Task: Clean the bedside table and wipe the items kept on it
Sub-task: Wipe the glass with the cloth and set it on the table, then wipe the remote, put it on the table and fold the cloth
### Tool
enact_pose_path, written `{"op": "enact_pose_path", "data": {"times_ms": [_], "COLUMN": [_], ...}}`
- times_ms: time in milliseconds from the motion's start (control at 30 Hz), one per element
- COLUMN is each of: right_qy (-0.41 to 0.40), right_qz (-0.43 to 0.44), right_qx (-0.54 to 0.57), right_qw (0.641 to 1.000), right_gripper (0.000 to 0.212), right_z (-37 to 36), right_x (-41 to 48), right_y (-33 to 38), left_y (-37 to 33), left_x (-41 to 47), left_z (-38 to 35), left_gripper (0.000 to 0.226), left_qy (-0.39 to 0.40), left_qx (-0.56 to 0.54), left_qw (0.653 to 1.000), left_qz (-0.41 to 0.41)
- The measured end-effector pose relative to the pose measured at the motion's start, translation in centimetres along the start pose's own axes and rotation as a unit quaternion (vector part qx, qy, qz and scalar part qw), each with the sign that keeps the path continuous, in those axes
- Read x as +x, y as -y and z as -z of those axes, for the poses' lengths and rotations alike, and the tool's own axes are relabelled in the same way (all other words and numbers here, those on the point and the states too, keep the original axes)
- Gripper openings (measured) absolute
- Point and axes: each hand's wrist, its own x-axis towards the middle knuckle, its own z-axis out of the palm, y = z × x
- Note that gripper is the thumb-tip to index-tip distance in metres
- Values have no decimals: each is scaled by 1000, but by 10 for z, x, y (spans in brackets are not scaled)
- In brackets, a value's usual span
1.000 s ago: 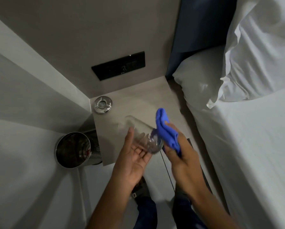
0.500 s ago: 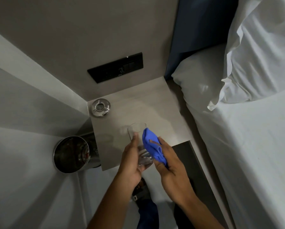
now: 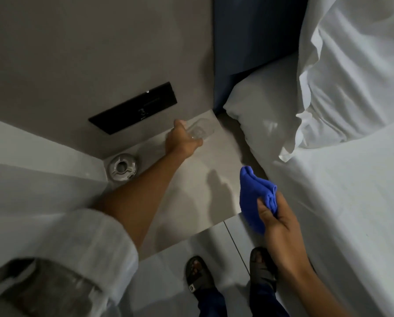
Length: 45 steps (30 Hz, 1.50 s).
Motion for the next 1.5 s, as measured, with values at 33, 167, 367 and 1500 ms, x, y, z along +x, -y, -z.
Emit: {"op": "enact_pose_path", "data": {"times_ms": [33,167,367,1500], "right_qy": [-7,-35,-52,-399], "right_qz": [-1,-31,-36,107], "right_qx": [1,9,19,-181], "right_qw": [1000,999,998,892], "right_gripper": [37,36,35,68], "right_z": [5,26,51,377], "right_x": [0,4,9,-54], "right_y": [-2,-14,-21,-64], "left_y": [-6,-19,-25,-190], "left_x": [9,36,57,-414], "left_z": [-3,-28,-41,-345], "left_gripper": [64,53,55,94], "left_qy": [-16,-50,-71,217], "left_qx": [37,139,187,61], "left_qw": [999,985,972,941], "left_qz": [-24,-85,-121,-253]}}
